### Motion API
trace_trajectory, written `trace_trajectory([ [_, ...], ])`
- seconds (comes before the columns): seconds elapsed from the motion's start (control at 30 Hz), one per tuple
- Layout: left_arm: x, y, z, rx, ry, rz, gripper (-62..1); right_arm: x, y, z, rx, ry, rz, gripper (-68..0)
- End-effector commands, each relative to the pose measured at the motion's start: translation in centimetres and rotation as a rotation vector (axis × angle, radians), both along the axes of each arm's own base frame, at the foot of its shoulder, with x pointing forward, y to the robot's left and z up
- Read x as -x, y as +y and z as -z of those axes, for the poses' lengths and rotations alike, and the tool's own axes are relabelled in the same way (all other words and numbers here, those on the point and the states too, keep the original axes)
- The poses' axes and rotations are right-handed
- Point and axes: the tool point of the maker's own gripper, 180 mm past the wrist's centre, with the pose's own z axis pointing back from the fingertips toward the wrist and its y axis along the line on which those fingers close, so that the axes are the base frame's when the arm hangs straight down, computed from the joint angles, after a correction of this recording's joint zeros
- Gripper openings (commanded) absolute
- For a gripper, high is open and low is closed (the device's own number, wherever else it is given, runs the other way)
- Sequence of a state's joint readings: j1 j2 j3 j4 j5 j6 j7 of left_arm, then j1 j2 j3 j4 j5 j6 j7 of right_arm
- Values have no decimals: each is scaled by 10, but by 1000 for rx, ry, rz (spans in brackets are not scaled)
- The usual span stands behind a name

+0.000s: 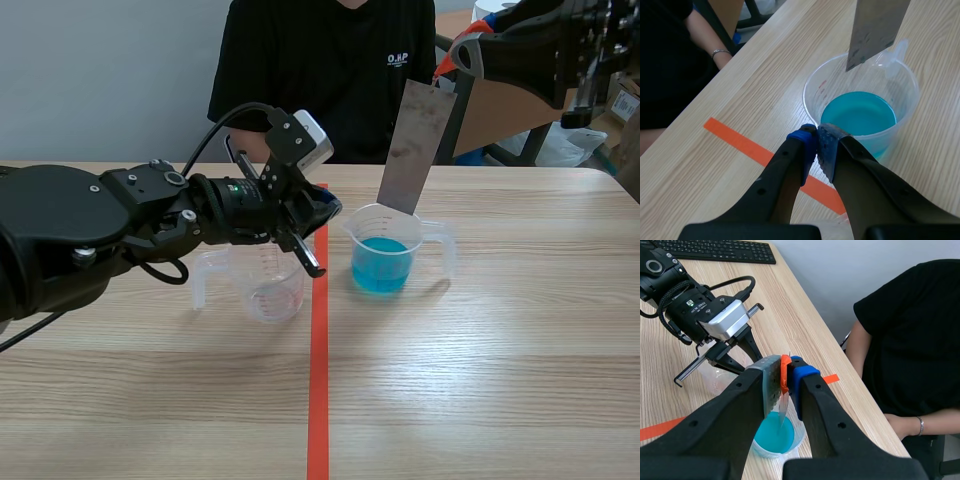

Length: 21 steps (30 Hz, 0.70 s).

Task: Do the redox reaction experiment.
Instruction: 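Raise the plate and point at it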

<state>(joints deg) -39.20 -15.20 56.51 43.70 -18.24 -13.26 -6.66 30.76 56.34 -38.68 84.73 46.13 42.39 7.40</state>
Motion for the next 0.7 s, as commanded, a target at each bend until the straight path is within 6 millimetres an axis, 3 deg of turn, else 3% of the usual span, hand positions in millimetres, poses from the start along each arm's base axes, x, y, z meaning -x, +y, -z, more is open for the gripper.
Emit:
trace_trajectory([
  [0.0,-5,-12,-20,50,-34,10,-569,-2,2,-20,-28,-44,-11,-662],
  [0.37,-1,-29,-27,86,-39,32,-569,-2,2,-20,-27,-44,-11,-662],
  [0.67,-7,-25,-28,78,-60,-4,-569,-2,2,-20,-27,-44,-11,-662],
])
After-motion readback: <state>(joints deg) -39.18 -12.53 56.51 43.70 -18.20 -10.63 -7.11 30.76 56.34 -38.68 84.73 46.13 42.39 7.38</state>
